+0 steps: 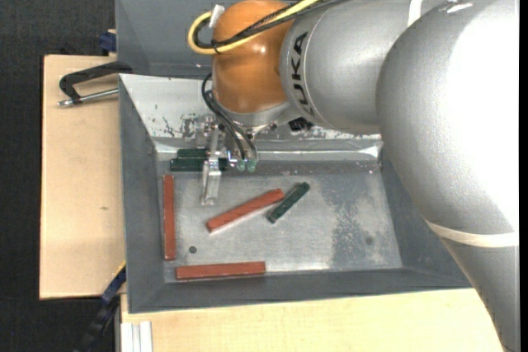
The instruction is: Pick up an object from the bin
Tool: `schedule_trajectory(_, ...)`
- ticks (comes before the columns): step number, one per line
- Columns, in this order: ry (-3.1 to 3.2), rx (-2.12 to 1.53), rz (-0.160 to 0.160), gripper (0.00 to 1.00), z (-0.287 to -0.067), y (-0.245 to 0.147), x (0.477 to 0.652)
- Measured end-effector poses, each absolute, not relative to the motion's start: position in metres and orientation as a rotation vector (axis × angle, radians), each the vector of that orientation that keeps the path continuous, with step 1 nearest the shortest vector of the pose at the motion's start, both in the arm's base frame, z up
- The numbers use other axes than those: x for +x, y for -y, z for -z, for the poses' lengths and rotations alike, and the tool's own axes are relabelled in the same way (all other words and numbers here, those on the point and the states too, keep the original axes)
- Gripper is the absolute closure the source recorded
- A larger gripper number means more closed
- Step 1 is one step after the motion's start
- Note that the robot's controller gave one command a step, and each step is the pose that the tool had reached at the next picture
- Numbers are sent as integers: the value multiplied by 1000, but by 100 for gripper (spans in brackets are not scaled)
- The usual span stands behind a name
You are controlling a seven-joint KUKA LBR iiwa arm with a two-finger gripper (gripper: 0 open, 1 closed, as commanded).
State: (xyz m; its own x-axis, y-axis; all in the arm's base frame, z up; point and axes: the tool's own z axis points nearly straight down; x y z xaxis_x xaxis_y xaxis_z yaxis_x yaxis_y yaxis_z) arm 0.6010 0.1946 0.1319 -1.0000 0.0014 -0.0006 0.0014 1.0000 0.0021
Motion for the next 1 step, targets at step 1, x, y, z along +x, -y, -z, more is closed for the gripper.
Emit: schedule_trajectory(1,-3141,2,-3,0,-132,-195,601)
